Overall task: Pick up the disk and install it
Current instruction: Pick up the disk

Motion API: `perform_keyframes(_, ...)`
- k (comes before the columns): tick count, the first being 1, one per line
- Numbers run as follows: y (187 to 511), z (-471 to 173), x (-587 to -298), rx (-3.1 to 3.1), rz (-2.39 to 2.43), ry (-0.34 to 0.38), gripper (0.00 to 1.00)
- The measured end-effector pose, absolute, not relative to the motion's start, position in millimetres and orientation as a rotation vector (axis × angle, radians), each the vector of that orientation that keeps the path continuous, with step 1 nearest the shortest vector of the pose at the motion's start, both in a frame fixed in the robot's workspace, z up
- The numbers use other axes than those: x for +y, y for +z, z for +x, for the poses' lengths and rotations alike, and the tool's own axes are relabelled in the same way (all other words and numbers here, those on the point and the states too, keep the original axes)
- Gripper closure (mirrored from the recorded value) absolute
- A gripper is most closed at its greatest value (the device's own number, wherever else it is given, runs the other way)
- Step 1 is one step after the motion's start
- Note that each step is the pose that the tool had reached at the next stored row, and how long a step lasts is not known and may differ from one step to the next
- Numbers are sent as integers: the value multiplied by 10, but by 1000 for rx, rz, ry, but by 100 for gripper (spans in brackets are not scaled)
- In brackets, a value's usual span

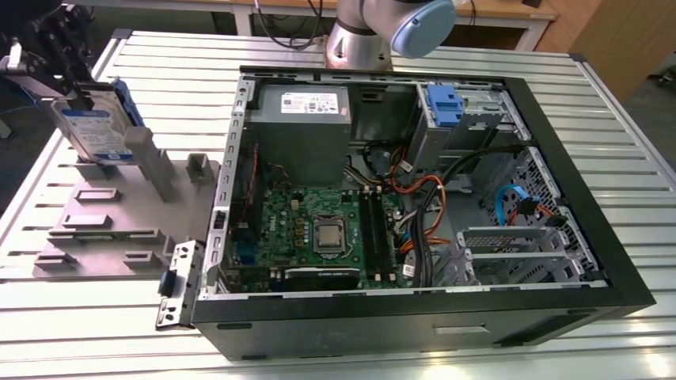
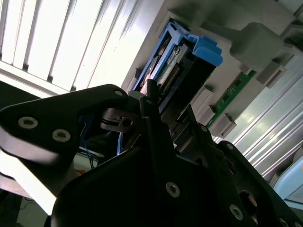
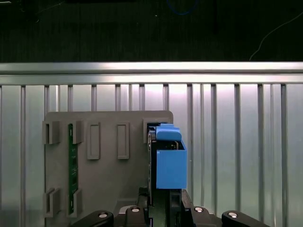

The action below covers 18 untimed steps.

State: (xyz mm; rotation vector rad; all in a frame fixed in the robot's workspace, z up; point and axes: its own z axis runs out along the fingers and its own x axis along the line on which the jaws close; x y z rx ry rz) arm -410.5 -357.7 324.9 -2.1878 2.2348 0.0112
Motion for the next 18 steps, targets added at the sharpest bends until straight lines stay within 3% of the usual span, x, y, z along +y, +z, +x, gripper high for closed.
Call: perform_keyframes(18,3285,-4105,-3577,2235,-2188,11,65)
